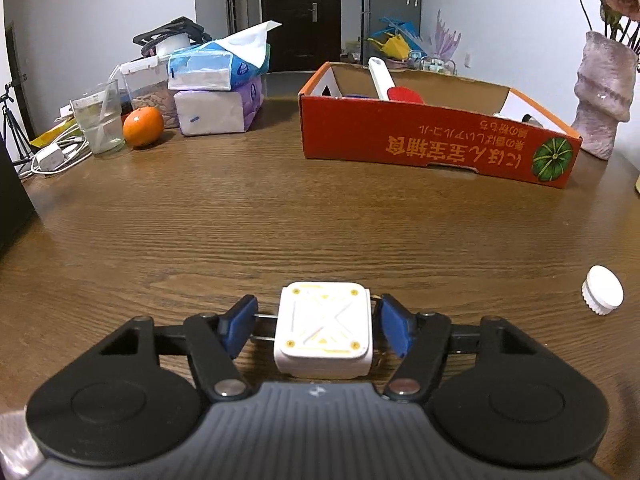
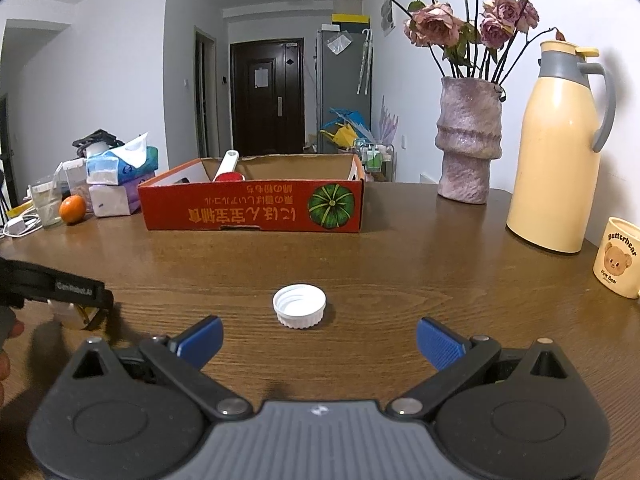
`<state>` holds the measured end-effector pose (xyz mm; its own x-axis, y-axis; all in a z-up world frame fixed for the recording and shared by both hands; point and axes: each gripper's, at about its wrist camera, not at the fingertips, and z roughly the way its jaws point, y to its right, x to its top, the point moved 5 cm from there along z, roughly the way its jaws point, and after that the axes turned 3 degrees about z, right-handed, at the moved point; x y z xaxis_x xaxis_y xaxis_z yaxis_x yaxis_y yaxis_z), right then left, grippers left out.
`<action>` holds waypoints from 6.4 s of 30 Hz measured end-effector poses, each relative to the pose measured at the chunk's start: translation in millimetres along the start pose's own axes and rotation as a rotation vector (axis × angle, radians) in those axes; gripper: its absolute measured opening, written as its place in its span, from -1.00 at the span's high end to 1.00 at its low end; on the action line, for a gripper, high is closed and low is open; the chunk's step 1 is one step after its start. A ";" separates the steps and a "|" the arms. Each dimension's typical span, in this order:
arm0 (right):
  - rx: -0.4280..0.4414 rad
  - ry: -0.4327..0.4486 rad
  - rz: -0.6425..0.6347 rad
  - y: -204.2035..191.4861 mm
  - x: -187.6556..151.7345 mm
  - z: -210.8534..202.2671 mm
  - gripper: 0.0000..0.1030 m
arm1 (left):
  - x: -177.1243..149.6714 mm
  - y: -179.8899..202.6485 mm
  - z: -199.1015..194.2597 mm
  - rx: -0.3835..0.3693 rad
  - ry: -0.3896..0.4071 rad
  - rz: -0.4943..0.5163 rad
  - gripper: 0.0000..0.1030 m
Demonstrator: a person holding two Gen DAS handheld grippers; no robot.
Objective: Organize rigid objects
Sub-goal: 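Grasp the white charger cube with the left tool while the right tool grasps the white cap, then carry the white charger and white cap over the red box, then lower both items into the box and open both tools to release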
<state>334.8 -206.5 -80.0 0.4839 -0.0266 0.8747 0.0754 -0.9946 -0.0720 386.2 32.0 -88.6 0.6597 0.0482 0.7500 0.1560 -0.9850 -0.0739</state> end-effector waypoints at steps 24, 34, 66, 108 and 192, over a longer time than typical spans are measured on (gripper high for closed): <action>-0.014 -0.068 -0.055 -8.0 10.7 35.7 -1.00 | 20.9 -21.9 -35.1 -0.008 0.162 -0.031 -0.30; -0.027 -0.114 -0.050 -7.1 16.2 68.9 -0.89 | 22.5 -26.3 -36.9 -0.007 0.171 -0.042 -0.29; 0.049 -0.070 0.040 -19.8 34.0 65.8 0.24 | 28.1 -25.4 -49.7 -0.026 0.198 -0.050 -0.30; 0.137 0.155 0.060 -48.7 123.1 88.1 0.24 | 119.6 24.6 -17.9 -0.079 0.294 -0.113 -0.30; 0.006 0.135 0.066 -19.6 167.2 234.5 -1.00 | 208.7 24.5 126.4 -0.023 0.283 -0.077 -1.00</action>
<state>618.7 -167.9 -44.7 0.3659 -0.1061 0.9246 0.0530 -0.9895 -0.1345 620.6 38.8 -17.0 0.4150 0.0776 0.9065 0.1783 -0.9840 0.0026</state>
